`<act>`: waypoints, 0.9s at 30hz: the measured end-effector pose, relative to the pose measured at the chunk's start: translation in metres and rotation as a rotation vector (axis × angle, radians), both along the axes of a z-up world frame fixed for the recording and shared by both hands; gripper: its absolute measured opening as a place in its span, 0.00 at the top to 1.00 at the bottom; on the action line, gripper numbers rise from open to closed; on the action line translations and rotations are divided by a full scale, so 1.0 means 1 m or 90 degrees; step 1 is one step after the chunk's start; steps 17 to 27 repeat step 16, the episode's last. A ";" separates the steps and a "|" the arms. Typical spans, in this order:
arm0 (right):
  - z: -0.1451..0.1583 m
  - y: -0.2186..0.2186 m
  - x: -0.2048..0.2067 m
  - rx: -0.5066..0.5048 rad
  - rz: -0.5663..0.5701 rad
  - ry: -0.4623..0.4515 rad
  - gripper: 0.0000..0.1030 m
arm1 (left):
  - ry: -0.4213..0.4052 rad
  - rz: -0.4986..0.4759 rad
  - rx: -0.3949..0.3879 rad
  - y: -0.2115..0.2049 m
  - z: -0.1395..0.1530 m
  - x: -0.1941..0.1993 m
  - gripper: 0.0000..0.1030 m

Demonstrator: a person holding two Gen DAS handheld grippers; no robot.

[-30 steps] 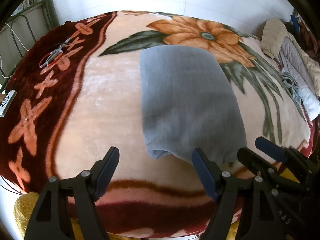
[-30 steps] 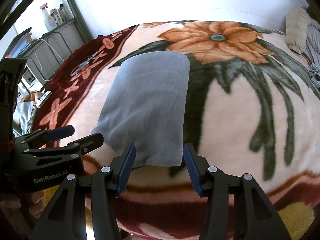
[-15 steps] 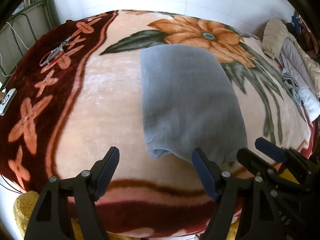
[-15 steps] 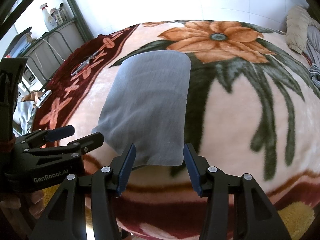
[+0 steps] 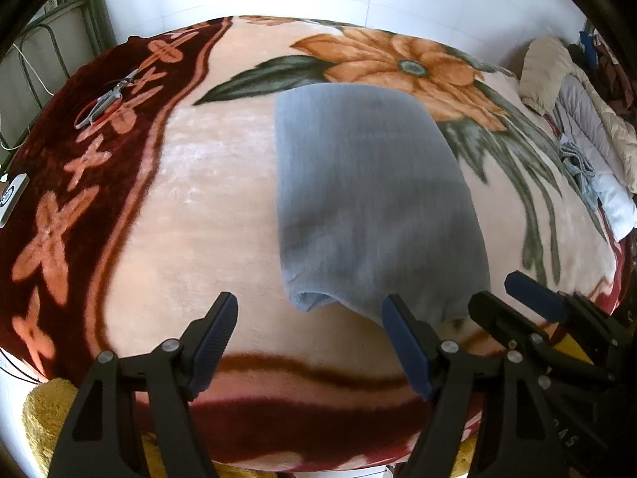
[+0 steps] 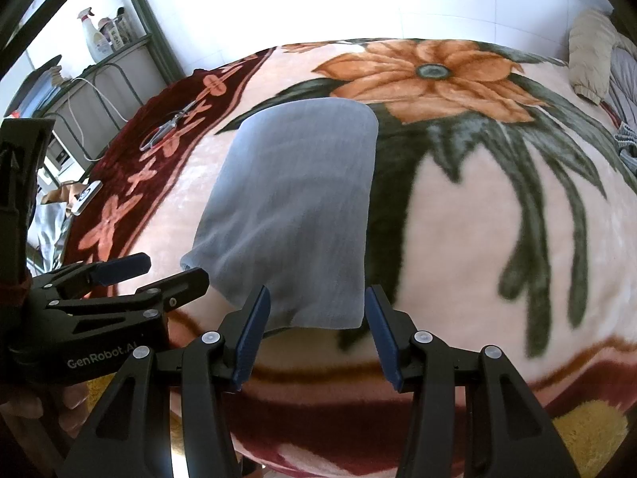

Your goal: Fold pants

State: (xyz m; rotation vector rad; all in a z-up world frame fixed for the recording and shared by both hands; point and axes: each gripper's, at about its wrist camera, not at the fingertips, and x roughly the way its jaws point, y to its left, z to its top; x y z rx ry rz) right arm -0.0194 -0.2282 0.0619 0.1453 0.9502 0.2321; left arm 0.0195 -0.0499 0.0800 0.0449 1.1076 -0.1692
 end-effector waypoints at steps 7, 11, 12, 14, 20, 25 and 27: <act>-0.001 0.002 0.000 -0.005 0.001 0.001 0.51 | 0.005 -0.001 0.004 -0.001 -0.002 0.000 0.24; -0.004 0.007 0.002 -0.007 0.004 0.002 0.51 | 0.007 -0.001 0.011 -0.001 -0.004 0.003 0.24; -0.005 0.009 0.002 -0.007 0.005 0.003 0.51 | 0.007 0.002 0.015 -0.001 -0.004 0.004 0.24; -0.006 0.010 0.002 -0.008 0.005 0.006 0.51 | 0.008 0.006 0.018 -0.001 -0.004 0.005 0.24; -0.006 0.009 0.002 -0.007 0.003 0.007 0.51 | 0.009 0.008 0.017 -0.001 -0.005 0.005 0.24; -0.006 0.009 0.002 -0.007 0.003 0.007 0.51 | 0.009 0.008 0.017 -0.001 -0.005 0.005 0.24; -0.006 0.009 0.002 -0.007 0.003 0.007 0.51 | 0.009 0.008 0.017 -0.001 -0.005 0.005 0.24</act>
